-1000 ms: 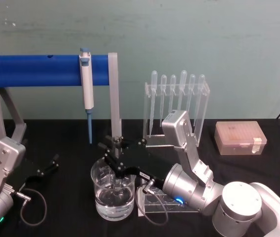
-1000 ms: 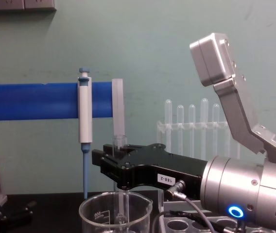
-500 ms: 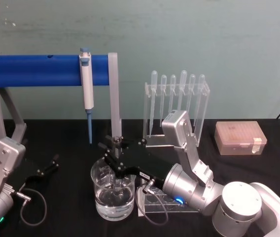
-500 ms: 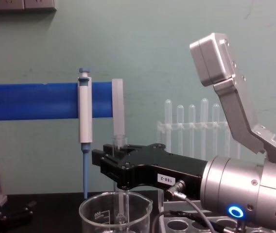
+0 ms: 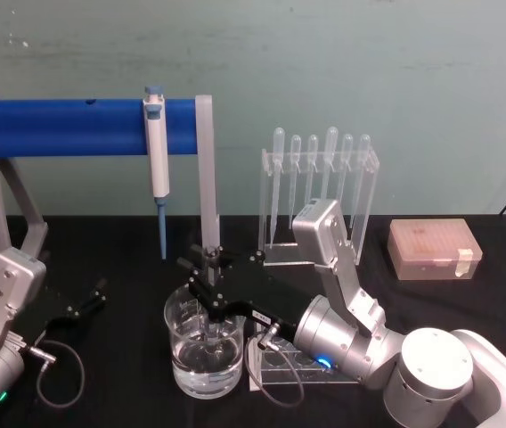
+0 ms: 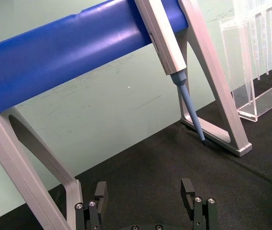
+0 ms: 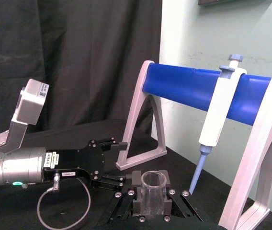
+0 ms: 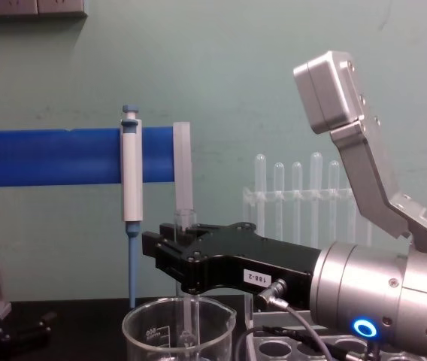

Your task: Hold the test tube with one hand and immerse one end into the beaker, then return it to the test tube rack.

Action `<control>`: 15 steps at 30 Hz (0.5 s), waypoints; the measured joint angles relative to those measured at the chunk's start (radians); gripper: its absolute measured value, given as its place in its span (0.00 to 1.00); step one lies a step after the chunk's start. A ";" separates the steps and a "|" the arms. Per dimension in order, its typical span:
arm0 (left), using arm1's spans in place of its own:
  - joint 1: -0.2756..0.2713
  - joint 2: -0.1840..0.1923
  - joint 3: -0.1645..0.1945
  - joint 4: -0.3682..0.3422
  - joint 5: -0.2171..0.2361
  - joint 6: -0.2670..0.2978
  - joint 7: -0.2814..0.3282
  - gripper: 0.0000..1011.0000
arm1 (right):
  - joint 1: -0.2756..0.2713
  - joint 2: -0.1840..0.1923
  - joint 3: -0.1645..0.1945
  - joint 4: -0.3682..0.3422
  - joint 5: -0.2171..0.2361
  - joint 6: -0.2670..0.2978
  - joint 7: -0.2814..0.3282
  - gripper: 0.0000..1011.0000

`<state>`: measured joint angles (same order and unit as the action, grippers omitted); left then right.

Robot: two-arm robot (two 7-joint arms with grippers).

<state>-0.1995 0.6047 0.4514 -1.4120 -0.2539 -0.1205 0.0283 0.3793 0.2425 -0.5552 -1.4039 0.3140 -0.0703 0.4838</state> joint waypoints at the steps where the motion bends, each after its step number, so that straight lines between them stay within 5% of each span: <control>1: 0.000 0.000 0.000 0.000 0.000 0.000 0.000 0.99 | 0.000 0.000 0.000 0.000 0.000 0.000 0.000 0.22; 15: 0.000 0.000 0.000 0.000 0.000 0.000 0.000 0.99 | 0.000 0.000 0.000 0.000 0.000 0.000 0.000 0.22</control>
<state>-0.1995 0.6047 0.4514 -1.4120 -0.2539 -0.1205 0.0283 0.3793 0.2426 -0.5553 -1.4039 0.3140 -0.0703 0.4838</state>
